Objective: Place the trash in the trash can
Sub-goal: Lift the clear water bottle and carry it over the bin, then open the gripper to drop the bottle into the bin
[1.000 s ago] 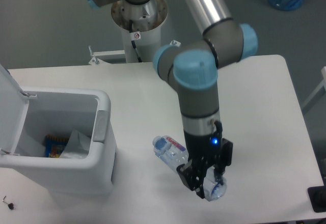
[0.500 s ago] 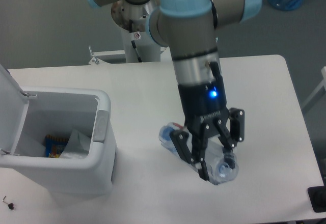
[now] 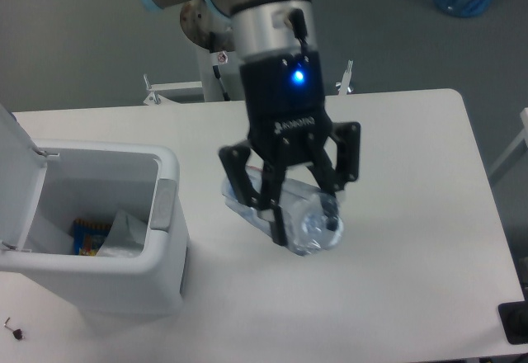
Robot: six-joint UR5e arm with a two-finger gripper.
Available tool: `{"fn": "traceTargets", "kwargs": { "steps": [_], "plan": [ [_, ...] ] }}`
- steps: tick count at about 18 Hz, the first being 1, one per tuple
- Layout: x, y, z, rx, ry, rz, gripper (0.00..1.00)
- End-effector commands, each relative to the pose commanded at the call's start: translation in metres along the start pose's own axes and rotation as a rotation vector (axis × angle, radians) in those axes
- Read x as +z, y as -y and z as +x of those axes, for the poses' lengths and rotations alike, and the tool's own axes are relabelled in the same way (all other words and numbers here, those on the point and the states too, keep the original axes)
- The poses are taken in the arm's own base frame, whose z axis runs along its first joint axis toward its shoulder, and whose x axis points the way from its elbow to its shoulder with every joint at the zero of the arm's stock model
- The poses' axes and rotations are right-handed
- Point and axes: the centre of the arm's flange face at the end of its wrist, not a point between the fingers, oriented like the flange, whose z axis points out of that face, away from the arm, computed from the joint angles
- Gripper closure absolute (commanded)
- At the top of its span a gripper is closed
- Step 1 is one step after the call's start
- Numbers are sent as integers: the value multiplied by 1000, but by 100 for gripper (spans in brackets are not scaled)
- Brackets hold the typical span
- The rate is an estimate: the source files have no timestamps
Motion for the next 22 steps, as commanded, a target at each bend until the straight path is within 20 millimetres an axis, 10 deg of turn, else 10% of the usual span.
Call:
{"fn": "traceTargets", "kwargs": {
  "steps": [9,16,19,22],
  "plan": [
    [1,-52,93,87,-121,-77,40],
    [23,-91,122,118,-154,-156,39],
    [26,-96,121,134,-153,-165,0],
    [21,-94,121,157,-157,-156,0]
  ]
}}
